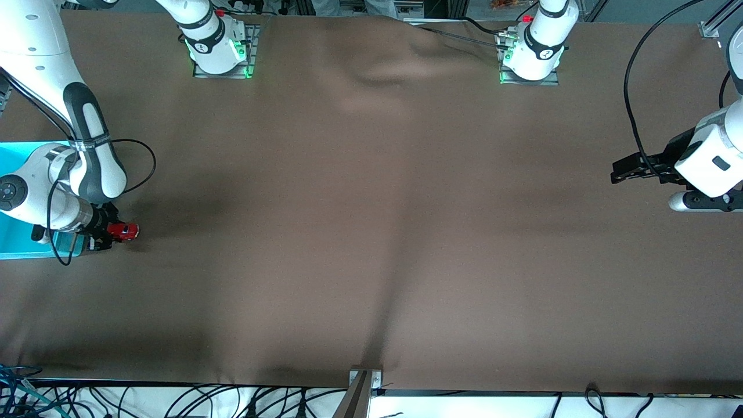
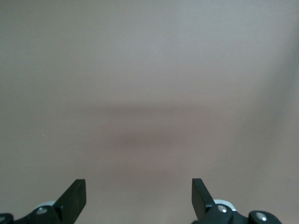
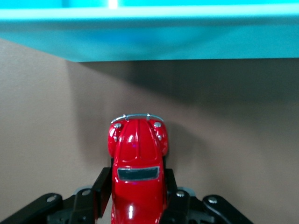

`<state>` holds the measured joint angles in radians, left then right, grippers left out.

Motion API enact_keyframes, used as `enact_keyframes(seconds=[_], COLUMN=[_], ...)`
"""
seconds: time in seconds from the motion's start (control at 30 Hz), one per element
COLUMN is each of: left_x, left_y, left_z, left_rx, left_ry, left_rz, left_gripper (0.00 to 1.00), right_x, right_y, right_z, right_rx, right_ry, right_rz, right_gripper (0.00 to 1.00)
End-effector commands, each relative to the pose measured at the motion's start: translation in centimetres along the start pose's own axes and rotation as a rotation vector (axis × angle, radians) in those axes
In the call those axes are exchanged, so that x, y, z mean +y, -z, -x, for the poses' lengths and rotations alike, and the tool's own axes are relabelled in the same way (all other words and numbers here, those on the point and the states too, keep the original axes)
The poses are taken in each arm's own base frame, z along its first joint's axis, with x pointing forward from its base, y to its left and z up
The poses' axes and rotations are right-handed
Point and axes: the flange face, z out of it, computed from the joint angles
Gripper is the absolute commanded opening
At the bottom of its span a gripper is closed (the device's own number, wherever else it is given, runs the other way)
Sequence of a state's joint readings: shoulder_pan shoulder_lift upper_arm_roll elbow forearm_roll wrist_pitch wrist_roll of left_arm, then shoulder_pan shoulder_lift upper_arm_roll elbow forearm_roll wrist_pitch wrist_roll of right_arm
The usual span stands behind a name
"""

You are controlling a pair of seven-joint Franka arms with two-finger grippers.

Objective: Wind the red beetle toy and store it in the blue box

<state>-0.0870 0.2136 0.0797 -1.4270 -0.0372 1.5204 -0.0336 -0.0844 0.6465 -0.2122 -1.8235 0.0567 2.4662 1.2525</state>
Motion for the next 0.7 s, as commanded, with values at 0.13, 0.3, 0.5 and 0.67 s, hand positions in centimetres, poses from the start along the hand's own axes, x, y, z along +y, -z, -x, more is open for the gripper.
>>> enact_keyframes(seconds=[0.13, 0.3, 0.5, 0.67], left_x=[-0.5, -1.0, -3.2, -3.2], left_y=[0.8, 0.9, 1.1, 1.2], left_z=[0.1, 0.1, 0.1, 0.2], left_rx=[0.014, 0.016, 0.020, 0.021], left_ry=[-0.012, 0.012, 0.048, 0.047], left_rz=[0.015, 0.018, 0.023, 0.020], left_gripper=[1.00, 1.00, 1.00, 1.00], right_x=[0.5, 0.7, 1.6, 2.6], right_y=[5.2, 7.4, 10.1, 12.3], right_z=[0.0, 1.1, 1.0, 1.2], right_rx=[-0.010, -0.018, -0.019, -0.009], right_ry=[0.012, 0.038, 0.050, 0.095], right_rz=[0.073, 0.104, 0.154, 0.217], right_gripper=[0.00, 0.00, 0.00, 0.00])
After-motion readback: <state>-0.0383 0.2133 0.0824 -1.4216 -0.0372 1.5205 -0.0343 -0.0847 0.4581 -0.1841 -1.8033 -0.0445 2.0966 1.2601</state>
